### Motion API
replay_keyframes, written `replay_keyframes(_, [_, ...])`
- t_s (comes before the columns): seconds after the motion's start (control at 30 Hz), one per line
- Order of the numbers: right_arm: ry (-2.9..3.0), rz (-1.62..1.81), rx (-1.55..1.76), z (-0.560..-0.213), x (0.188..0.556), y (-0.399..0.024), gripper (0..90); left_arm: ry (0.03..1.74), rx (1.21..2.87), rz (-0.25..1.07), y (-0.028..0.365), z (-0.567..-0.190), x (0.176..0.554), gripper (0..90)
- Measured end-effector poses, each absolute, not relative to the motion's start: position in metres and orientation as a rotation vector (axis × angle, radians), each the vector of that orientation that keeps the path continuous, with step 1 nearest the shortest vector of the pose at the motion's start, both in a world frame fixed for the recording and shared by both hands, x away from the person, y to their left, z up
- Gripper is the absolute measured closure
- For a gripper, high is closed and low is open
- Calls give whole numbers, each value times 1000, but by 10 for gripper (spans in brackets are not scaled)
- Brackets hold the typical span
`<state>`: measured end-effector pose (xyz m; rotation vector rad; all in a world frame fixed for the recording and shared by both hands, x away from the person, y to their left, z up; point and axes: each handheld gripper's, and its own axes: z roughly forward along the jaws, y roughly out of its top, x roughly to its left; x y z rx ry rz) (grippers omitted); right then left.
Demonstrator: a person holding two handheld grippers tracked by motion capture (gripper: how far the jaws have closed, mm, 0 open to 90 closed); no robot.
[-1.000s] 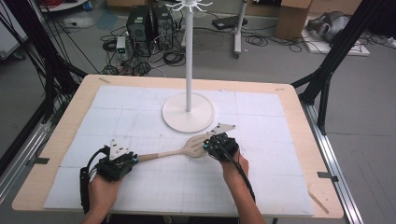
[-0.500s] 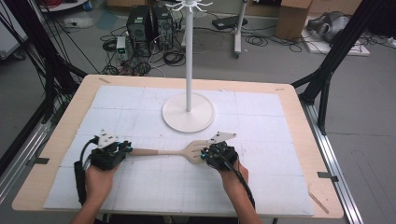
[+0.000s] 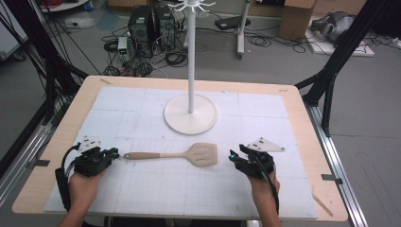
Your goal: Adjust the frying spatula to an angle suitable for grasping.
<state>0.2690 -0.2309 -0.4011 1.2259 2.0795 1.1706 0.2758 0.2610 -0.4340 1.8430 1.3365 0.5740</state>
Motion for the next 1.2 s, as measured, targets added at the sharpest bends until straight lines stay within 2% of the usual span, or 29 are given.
replay_keyframes(0.2, [2079,1153,1257,-414,264,-241,568,1328,1894,557,249,-440,280,821])
replay_keyframes(0.33, [2107,1138,1237,-415,266,-235,613,1340,1918,565,245,-444,284,825])
replay_keyframes(0.67, [2158,1088,1223,-422,275,-224,667,1368,1875,574,242,-447,291,859])
replay_keyframes(0.9, [2227,1088,1153,-424,287,-199,779,1379,1860,568,240,-446,297,872])
replay_keyframes(1.1, [2079,1152,1165,-409,290,-211,848,1377,1858,570,238,-447,298,871])
replay_keyframes(1.2, [2084,1195,1157,-404,296,-211,848,1377,1860,567,238,-446,299,871])
